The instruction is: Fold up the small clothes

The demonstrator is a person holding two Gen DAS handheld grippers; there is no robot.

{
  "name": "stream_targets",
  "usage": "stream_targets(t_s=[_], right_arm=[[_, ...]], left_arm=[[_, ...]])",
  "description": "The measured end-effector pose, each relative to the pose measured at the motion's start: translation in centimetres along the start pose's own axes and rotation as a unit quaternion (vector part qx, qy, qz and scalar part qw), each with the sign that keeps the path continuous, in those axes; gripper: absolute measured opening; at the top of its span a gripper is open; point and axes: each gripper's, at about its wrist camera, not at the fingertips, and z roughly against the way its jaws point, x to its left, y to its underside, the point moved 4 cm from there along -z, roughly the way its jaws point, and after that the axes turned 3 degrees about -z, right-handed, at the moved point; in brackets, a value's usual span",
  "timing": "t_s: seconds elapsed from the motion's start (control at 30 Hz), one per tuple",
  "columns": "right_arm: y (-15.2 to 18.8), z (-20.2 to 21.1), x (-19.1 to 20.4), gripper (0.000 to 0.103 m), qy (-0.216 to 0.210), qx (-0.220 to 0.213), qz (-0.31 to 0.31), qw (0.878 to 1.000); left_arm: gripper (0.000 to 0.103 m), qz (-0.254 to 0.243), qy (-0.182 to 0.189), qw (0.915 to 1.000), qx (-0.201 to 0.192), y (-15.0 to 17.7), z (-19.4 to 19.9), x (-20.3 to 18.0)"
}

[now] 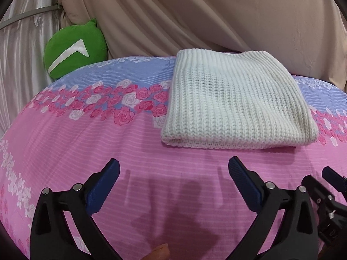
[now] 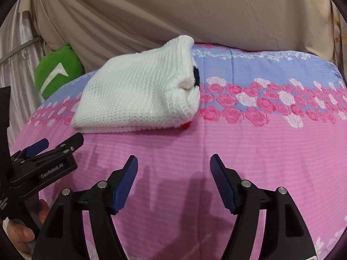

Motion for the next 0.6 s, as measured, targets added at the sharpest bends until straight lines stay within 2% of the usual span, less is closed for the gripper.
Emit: stream_targets(t_s=[0.37,0.6], right_arm=[[0.3,-0.2,1.0,0.069,0.034,-0.002,0.028,0.999],[0.5,0.3,1.2,0.069,0.041,-0.012,0.021,0.999]], left_arm=[[0.098,-0.013,0.008,0.9999,-0.005,0.0,-0.1,-0.6],[0.098,-0.024,0.001,0.9996,-0.014,0.1,0.3,-1.2]])
